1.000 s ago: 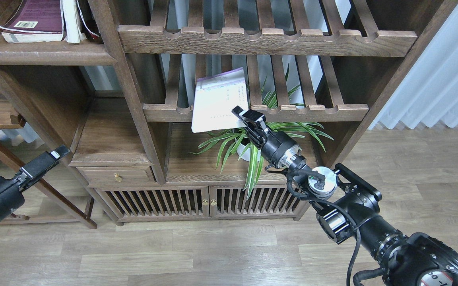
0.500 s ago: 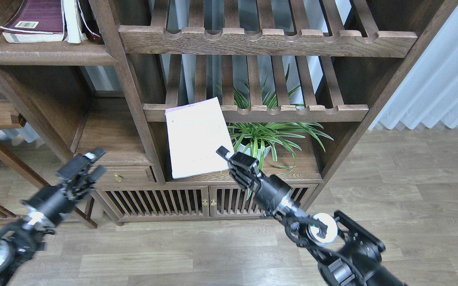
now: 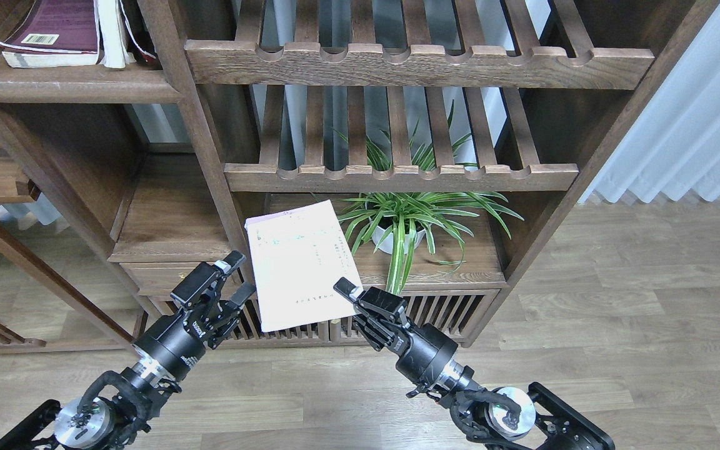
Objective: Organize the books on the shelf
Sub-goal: 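Pull the white book off the shelf and lower it toward the left gripper, then hand the white book from the right gripper to the left gripper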
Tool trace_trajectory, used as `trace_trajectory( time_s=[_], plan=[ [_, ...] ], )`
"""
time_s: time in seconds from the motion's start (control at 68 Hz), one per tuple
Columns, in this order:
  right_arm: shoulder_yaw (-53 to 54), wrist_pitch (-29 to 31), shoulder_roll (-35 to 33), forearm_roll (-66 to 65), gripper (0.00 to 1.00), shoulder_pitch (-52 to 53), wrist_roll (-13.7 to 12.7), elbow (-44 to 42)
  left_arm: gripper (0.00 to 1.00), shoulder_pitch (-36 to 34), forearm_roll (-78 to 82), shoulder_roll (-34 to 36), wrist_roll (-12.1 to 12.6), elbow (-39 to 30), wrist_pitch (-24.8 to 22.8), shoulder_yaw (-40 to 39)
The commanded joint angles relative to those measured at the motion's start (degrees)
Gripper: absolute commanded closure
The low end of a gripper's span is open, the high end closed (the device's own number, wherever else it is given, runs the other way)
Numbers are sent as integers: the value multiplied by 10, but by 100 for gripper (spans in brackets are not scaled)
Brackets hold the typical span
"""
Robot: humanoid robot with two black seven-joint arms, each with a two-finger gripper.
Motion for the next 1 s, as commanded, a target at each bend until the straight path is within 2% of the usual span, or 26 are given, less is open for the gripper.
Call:
trace_trajectory(
  time_s=[0.0,0.221,0.309,0.383,0.397,0.441,0.589,0.603,0.647,0.677,0.691,0.706,0.736,0.986],
  plan=[
    [-1,0,0,-5,97,-4,-11,1,43,-4,-5,-1,-7,0,0,12],
    [-3,0,0,-15,97,-12,-17,1,49,-6,-4,-9,-8,0,0,18],
    [-3,0,0,-15,97,-12,-17,3,58,-5,-4,-10,-8,0,0,18],
    [-2,0,0,-15,96,-12,-17,4,70,-4,-5,-10,-8,0,0,18],
    [-2,0,0,-15,96,-12,-17,4,82,-3,-6,-11,-9,0,0,18],
    [-3,0,0,-15,96,-12,-16,4,90,-2,-7,-11,-9,0,0,18],
    [-5,0,0,-15,93,-13,-16,4,92,-5,-6,-13,-9,-1,0,18],
    [-5,0,0,-15,91,-13,-15,4,92,-5,-7,-13,-9,-1,0,18],
    [-6,0,0,-17,76,-13,-14,4,92,-5,-7,-13,-9,-1,0,18],
    [-6,0,0,-22,51,-12,-13,4,92,-7,-7,-13,-9,-2,0,18],
    [-6,0,0,-27,28,-13,-11,3,92,-7,-7,-13,-9,-3,0,18],
    [-6,0,0,-31,16,-12,-10,3,92,-7,-7,-12,-9,-3,0,18],
    [-6,0,0,-41,0,-13,-9,3,92,-8,-7,-10,-9,-5,0,17],
    [0,0,0,-46,0,-18,-6,3,93,-12,-4,31,-4,-24,0,0]
  ],
)
